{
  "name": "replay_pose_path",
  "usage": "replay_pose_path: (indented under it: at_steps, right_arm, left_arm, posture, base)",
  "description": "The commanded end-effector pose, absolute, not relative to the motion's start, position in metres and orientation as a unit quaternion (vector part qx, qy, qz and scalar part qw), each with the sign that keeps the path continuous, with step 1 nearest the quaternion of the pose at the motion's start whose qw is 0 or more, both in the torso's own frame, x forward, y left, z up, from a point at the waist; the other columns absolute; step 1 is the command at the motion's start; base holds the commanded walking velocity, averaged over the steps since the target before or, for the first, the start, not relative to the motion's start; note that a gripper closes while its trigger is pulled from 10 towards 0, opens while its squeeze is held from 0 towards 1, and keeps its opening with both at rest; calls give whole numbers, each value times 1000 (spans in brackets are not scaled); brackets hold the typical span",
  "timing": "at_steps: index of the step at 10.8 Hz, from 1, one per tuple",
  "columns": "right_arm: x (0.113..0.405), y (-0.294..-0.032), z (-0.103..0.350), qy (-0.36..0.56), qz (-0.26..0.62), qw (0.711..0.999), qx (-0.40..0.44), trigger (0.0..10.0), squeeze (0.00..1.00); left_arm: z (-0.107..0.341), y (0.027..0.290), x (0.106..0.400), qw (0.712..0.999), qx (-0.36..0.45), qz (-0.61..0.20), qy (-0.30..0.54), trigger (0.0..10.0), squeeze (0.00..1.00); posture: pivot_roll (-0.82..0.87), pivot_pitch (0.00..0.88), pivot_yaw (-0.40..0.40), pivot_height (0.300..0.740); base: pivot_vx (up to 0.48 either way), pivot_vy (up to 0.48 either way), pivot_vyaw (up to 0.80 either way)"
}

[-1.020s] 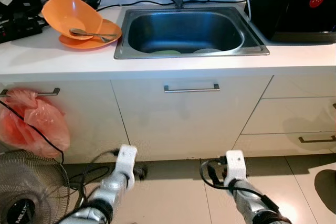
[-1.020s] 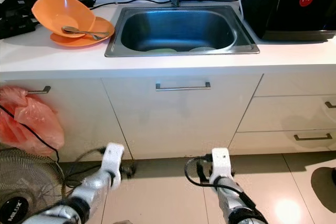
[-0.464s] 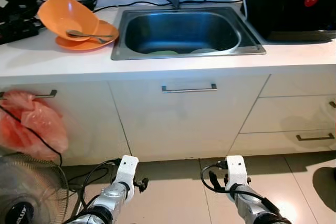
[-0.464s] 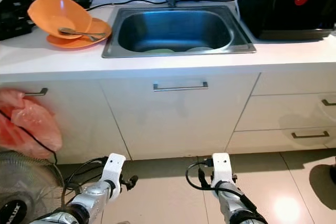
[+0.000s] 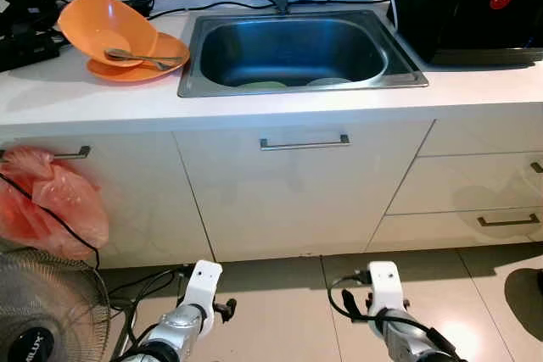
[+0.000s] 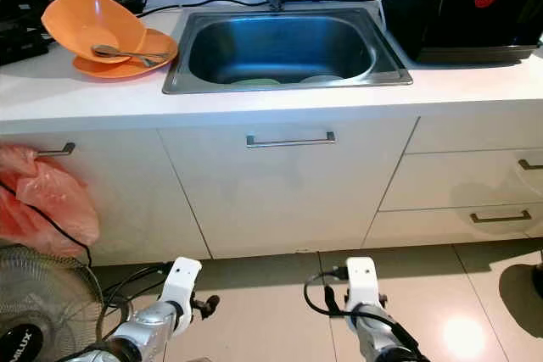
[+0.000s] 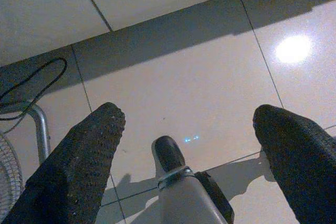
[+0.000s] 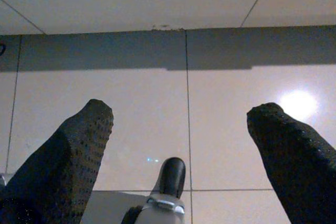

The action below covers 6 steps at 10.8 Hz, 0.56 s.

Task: Kitchen organization

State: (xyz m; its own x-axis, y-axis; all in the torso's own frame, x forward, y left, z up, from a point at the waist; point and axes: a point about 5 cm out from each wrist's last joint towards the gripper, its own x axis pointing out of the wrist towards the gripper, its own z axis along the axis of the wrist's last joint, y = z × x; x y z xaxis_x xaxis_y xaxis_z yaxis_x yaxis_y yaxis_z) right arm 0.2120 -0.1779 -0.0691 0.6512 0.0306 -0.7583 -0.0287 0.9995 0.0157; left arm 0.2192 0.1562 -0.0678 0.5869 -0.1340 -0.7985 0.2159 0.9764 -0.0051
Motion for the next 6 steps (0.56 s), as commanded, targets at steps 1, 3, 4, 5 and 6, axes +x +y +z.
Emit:
replay_pose_path:
  at_steps: [1,3,4,5,6]
  right_arm:
    - [208,-182,-71,427,9,904,-1,10000,635]
    - [205,-184,-73,431,5,902,-2,10000,427]
    - [204,-185,-73,432,4,902,-3,10000,408]
    - [203,-186,-73,433,3,901,-3,10000,392]
    - [203,-186,-73,433,3,901,-4,10000,384]
  left_arm:
    - [-70,164,215,888,38,-77,453,10000,0]
    - [-71,168,213,887,31,-66,456,10000,0]
    - [-72,168,212,886,32,-66,458,10000,0]
    - [-72,167,212,886,32,-68,458,10000,0]
    - [-72,167,212,886,32,-68,458,10000,0]
  posture:
    - [58,6,45,740]
    - [58,7,46,740]
    - [58,7,46,740]
    - [56,10,48,740]
    - [56,10,48,740]
  base:
    - [0,0,0]
    - [0,0,0]
    - [0,0,0]
    - [0,0,0]
    - [0,0,0]
